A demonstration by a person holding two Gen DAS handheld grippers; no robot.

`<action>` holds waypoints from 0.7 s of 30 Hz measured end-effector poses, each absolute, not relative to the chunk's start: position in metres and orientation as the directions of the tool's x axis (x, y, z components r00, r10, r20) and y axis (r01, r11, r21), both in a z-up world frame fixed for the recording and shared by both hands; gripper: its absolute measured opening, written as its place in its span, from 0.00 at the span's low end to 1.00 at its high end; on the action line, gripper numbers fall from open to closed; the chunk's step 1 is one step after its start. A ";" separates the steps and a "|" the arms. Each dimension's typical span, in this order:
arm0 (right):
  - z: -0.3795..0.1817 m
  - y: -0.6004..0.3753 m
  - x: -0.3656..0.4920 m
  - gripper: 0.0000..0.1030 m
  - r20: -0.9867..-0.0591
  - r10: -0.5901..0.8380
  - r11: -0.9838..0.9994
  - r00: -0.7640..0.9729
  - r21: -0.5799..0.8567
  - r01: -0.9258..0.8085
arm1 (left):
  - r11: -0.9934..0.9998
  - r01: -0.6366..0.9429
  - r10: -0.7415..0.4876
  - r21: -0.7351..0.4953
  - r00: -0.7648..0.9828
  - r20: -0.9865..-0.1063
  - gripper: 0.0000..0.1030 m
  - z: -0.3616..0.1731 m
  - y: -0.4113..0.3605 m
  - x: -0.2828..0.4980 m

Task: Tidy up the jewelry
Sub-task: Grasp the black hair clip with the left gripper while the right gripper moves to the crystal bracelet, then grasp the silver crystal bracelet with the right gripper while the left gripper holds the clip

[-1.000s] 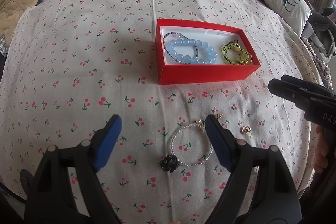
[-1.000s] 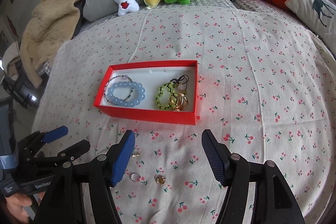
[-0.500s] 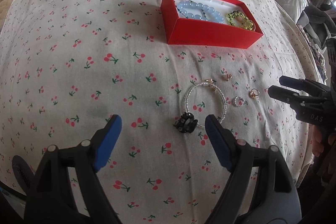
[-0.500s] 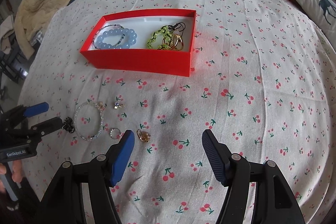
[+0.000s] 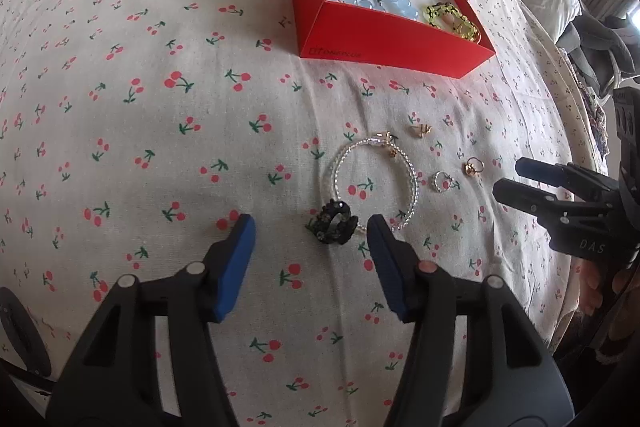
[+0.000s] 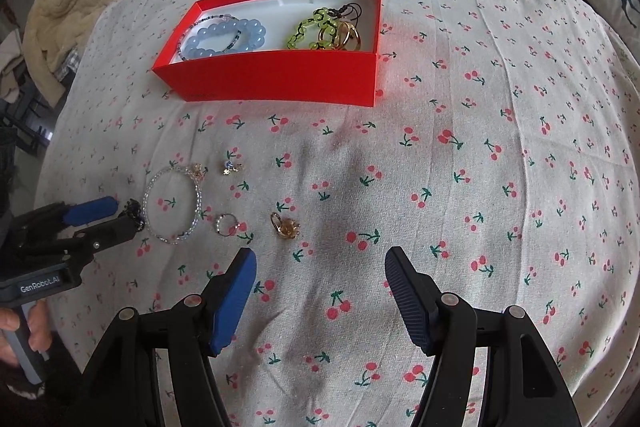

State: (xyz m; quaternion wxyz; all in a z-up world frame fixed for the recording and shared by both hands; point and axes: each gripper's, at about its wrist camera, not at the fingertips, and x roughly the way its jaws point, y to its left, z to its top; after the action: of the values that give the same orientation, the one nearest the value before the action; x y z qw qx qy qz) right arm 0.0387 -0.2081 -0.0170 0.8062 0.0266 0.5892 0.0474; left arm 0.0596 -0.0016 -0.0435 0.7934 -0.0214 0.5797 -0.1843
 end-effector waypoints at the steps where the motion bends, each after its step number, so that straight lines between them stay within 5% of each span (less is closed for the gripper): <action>1: -0.017 -0.208 0.039 0.66 -0.947 0.108 0.994 0.301 0.100 -0.044 | 0.932 0.267 -0.314 -0.244 0.262 -0.913 0.55 -0.044 -0.004 0.061; 9: -0.016 -0.209 0.039 0.66 -0.946 0.112 0.994 0.304 0.105 -0.039 | 0.935 0.275 -0.299 -0.225 0.267 -0.916 0.23 -0.046 -0.009 0.062; 21: -0.014 -0.190 0.051 0.66 -0.943 0.130 0.992 0.307 0.124 -0.038 | 0.946 0.260 -0.269 -0.193 0.298 -0.916 0.23 -0.036 0.002 0.060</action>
State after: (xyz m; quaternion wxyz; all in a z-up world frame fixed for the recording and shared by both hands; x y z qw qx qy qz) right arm 0.0509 -0.1900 -0.0137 0.8075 0.0392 0.5863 0.0518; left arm 0.0600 0.0023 -0.0362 0.8055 -0.0038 0.5694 -0.1642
